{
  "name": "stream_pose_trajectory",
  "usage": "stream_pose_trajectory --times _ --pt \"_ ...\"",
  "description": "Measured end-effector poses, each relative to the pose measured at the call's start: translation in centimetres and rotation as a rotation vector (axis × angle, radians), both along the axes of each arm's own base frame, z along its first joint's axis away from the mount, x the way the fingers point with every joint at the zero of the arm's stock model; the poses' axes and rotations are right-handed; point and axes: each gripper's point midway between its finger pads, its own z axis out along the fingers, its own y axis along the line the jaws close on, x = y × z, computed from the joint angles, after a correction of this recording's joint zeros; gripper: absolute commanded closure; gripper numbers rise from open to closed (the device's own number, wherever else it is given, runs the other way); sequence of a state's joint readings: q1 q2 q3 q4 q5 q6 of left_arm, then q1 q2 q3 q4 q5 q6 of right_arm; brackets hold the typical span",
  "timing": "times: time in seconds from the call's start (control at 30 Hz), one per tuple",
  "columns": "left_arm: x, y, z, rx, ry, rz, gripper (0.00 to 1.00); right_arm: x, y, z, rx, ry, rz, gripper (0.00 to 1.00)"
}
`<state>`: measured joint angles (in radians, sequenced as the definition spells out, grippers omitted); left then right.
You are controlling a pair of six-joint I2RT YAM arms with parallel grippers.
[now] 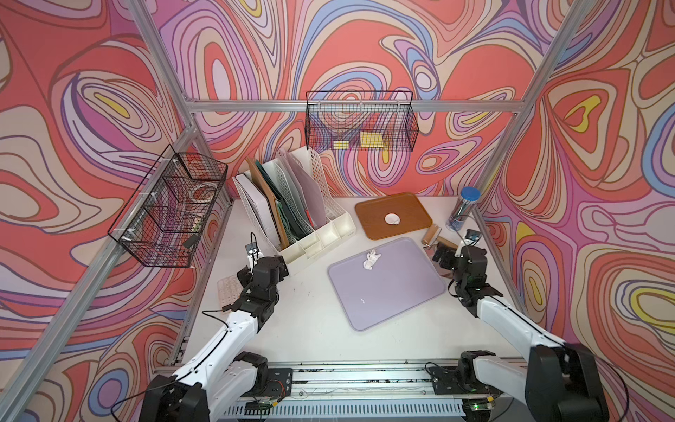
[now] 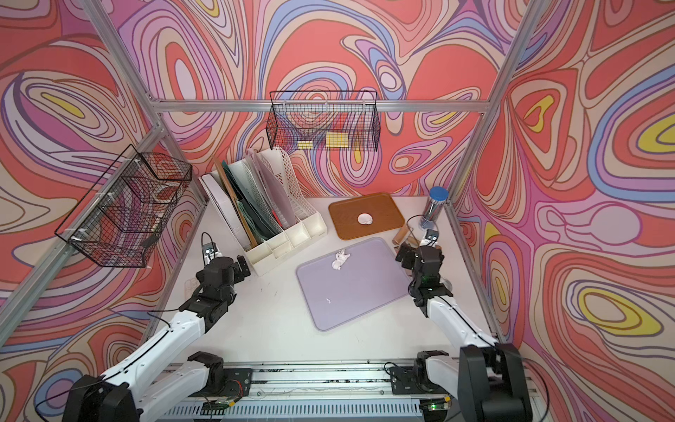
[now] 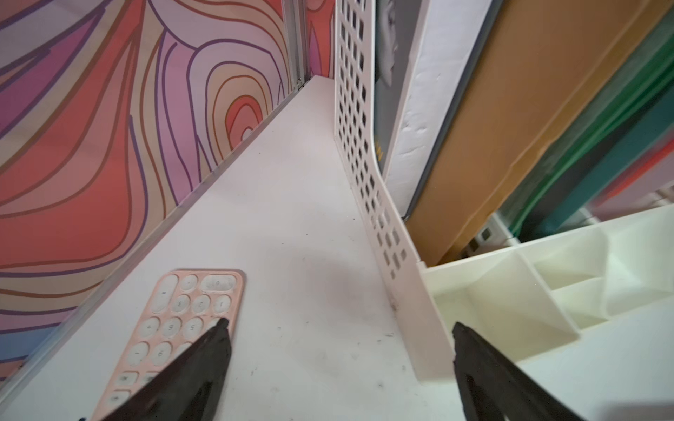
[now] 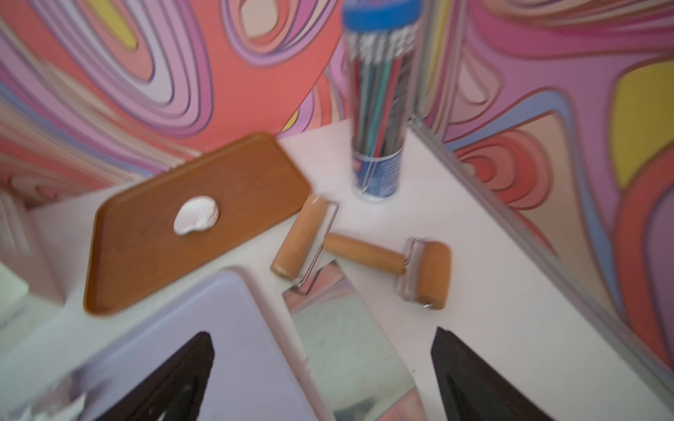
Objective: Roll out the dumpling wrappers from the dough
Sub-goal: Reset both arms
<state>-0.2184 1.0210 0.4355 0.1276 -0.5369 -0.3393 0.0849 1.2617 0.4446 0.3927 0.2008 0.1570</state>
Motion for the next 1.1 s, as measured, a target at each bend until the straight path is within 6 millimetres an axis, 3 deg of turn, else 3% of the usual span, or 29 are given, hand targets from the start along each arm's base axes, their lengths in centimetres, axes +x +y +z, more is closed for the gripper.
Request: stream_pose_trajectory --times 0.03,0.1,0.23,0.43,0.6,0.73,0.83,0.9,1.0,1.1 --pt "0.1 0.2 -0.9 0.021 0.022 -0.010 0.00 0.5 0.9 -1.5 -0.020 0.015 0.041 0.02" --pt "0.6 0.3 -2.5 0.056 0.062 -0.042 0.00 1.4 1.7 -2.7 -0.053 0.014 0.081 0.02" --pt "2.0 -0.4 -4.1 0.108 0.070 -0.117 0.00 3.0 2.1 0.2 -0.090 -0.133 0.100 0.02" --pt "3.6 -0.7 -4.9 0.121 0.042 -0.194 0.00 2.2 1.5 3.2 -0.114 -0.226 0.075 0.02" --pt "4.9 -0.6 -5.3 0.151 0.024 -0.234 0.00 1.4 1.5 -0.4 -0.147 -0.180 0.095 0.02" --pt "5.3 0.0 -7.5 0.094 0.020 -0.272 0.00 1.9 1.9 -3.1 -0.176 -0.190 0.123 0.02" --pt "5.9 -0.4 -7.3 0.070 0.008 -0.311 0.00 1.4 1.7 -5.3 -0.180 -0.140 0.124 0.02" --pt "6.4 -0.4 -6.8 0.058 -0.007 -0.322 0.00 2.7 1.3 -4.8 -0.166 -0.137 0.117 0.02" --pt "6.7 -0.5 -6.5 0.049 -0.015 -0.336 0.00 5.8 -0.7 -2.3 -0.118 -0.180 0.082 0.02" --pt "6.7 -0.6 -6.6 0.045 -0.015 -0.345 0.00 6.4 -2.1 -1.1 -0.096 -0.202 0.056 0.02"
